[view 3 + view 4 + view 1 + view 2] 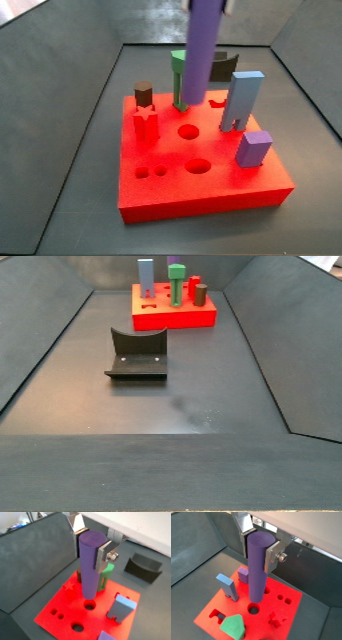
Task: Pick up the round object. Move up. Place the round object on the fixture. Regrasp the round object. Move to above the board. Insert the round object.
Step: Insert the round object.
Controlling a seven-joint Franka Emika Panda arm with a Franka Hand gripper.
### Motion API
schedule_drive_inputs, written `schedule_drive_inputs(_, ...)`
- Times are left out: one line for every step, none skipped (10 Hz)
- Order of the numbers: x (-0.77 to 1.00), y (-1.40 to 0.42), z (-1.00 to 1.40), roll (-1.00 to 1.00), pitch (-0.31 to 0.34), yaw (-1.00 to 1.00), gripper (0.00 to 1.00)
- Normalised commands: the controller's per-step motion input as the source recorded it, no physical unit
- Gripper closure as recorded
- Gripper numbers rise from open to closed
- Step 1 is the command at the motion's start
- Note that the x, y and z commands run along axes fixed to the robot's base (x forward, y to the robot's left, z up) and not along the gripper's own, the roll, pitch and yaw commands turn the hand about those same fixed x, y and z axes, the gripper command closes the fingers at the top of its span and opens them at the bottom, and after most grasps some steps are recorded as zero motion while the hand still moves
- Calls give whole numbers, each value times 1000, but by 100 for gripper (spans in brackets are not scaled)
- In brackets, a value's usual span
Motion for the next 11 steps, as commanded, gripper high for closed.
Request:
schedule_drive_inputs(86,0,-246,-56,0,-231,100)
schedule_drive_inputs(14,17,-243,-47,0,-209,100)
schedule_drive_inputs(0,174,-314,-151,-26,-126,100)
schedule_drive_inputs(0,149,-277,-130,-11,-126,100)
schedule_drive_inputs(0,163,-320,-130,-10,-103,100)
schedule_drive_inputs(83,194,-306,-173,0,-94,100)
schedule_drive_inputs(211,37,-320,-94,20,-49,100)
schedule_drive_inputs(123,37,-369,-149,0,-49,100)
schedule_drive_inputs(106,23,-394,-116,0,-49,100)
schedule_drive_inputs(43,0,-391,-99,0,-20,100)
schedule_drive_inputs(0,0,-283,-83,0,0,100)
